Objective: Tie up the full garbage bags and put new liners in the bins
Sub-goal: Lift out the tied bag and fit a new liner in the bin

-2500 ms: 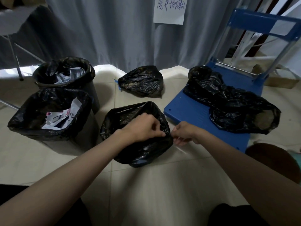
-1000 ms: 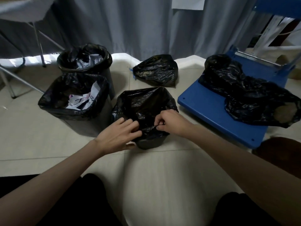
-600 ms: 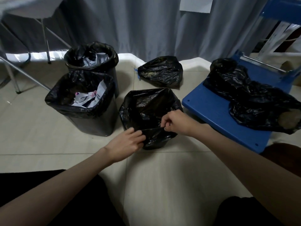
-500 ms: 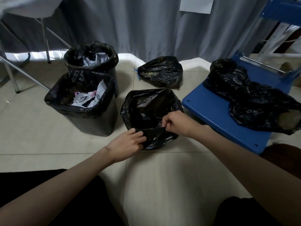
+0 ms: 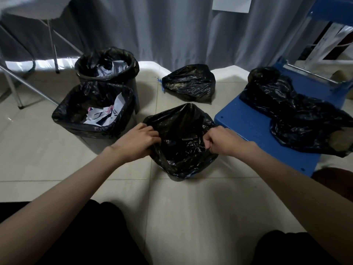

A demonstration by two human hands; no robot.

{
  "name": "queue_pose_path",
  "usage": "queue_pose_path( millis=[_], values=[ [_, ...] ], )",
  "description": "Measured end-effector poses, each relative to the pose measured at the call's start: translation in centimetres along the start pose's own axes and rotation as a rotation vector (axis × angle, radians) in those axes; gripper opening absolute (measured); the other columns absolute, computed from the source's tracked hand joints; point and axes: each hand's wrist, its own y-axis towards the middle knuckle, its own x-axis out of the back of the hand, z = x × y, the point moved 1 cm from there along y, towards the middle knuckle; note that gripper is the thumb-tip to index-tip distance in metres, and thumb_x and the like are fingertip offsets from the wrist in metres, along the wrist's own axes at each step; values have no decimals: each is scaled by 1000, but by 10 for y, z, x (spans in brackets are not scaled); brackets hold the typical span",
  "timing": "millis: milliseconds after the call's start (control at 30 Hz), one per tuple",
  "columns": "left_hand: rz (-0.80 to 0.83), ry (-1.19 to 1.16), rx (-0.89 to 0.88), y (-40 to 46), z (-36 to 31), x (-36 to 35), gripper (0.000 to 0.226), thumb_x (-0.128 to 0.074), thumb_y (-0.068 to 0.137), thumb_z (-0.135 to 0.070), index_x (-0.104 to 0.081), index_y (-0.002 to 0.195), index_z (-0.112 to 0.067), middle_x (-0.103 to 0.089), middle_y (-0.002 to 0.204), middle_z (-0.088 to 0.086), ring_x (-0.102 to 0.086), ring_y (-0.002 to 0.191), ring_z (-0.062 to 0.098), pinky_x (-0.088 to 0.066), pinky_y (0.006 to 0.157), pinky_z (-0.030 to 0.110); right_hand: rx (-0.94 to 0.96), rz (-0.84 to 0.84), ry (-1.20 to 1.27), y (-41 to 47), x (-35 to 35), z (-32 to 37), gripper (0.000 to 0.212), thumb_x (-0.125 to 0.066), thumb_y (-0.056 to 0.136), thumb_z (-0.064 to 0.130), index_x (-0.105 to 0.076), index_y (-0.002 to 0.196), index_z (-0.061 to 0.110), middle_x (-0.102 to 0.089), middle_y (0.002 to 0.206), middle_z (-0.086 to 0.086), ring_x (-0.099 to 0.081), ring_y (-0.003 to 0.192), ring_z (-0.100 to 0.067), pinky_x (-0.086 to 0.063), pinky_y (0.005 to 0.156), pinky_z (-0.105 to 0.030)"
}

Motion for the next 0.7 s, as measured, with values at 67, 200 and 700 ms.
queue_pose_path(
  millis=[67, 200, 700],
  values=[
    [-9, -17, 22, 1, 4, -2, 25, -66, 70, -26, -66, 95, -30, -62, 93, -14, -58, 95, 16, -37, 89, 32, -15, 10, -24, 1, -1, -2, 28, -54, 82, -3, -68, 82, 21, -66, 86, 7, -59, 87, -16, -42, 70, -27],
    [-22, -139, 45, 2, 2, 3, 32, -50, 69, -36, -64, 97, -33, -57, 98, -15, -55, 97, 9, -34, 100, 31, 1, -19, -76, 2, 2, 1, 28, -48, 88, 5, -69, 83, 23, -62, 95, 4, -46, 98, -20, -36, 87, -37],
    [781, -116, 397, 73, -34, 33, 67, -37, 94, -64, -46, 143, -19, -49, 145, 6, -47, 133, 26, -38, 103, 36, -277, 523, -17, 29, -8, 37, 80, -28, 96, 68, -21, 156, 16, -21, 162, -10, -20, 149, -31, -18, 121, -43]
  ],
)
